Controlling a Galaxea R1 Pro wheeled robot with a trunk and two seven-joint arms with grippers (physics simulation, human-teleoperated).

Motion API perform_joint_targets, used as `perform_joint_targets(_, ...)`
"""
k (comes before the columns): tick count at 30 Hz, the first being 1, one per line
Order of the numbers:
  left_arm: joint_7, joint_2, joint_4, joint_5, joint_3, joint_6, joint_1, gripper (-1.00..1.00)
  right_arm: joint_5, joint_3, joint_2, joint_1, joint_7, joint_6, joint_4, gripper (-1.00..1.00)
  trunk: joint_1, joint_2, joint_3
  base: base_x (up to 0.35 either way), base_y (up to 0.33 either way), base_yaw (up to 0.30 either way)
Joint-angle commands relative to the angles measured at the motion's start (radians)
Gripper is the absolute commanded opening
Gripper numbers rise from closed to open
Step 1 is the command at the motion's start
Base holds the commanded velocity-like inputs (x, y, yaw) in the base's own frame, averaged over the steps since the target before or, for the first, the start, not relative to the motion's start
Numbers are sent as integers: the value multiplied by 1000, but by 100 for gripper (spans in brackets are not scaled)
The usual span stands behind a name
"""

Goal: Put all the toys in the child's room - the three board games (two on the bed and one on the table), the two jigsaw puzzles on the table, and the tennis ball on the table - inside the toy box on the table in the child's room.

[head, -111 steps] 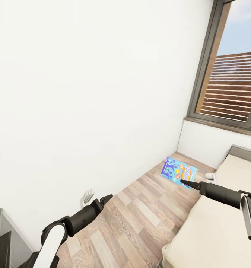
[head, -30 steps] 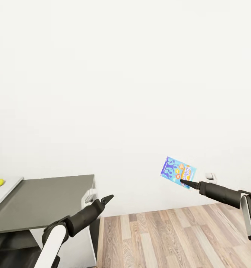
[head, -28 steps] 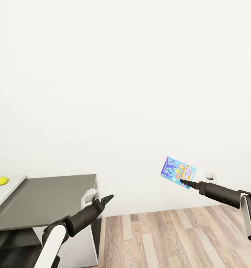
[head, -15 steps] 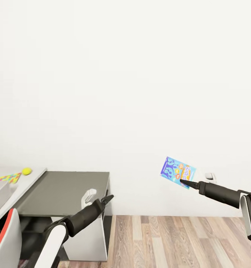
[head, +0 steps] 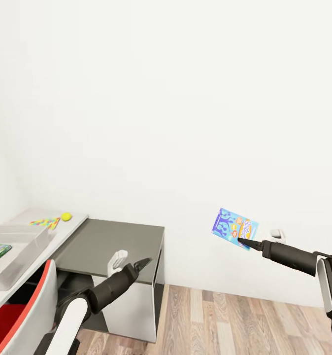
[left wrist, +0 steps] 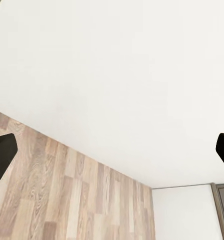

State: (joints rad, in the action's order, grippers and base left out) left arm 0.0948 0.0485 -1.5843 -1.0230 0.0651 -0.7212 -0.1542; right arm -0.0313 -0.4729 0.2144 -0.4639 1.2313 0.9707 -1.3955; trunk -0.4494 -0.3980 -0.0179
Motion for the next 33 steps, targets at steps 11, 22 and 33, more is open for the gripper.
perform_joint_targets(11,10,0,-2,-11,16,-1,-1,100,-2,0,-2,-1,3,9,0,-100,-1,-2,-2,0,0,297)
perform_joint_targets(22,2,1,-11,-11,32,2,-1,100,-3,0,-2,-1,4,9,1,-100,-1,-2,-2,0,0,296)
perform_joint_targets(33,-168,1,-18,-13,34,-4,-4,100,-4,0,-2,-1,4,9,1,-100,-1,-2,-2,0,0,297)
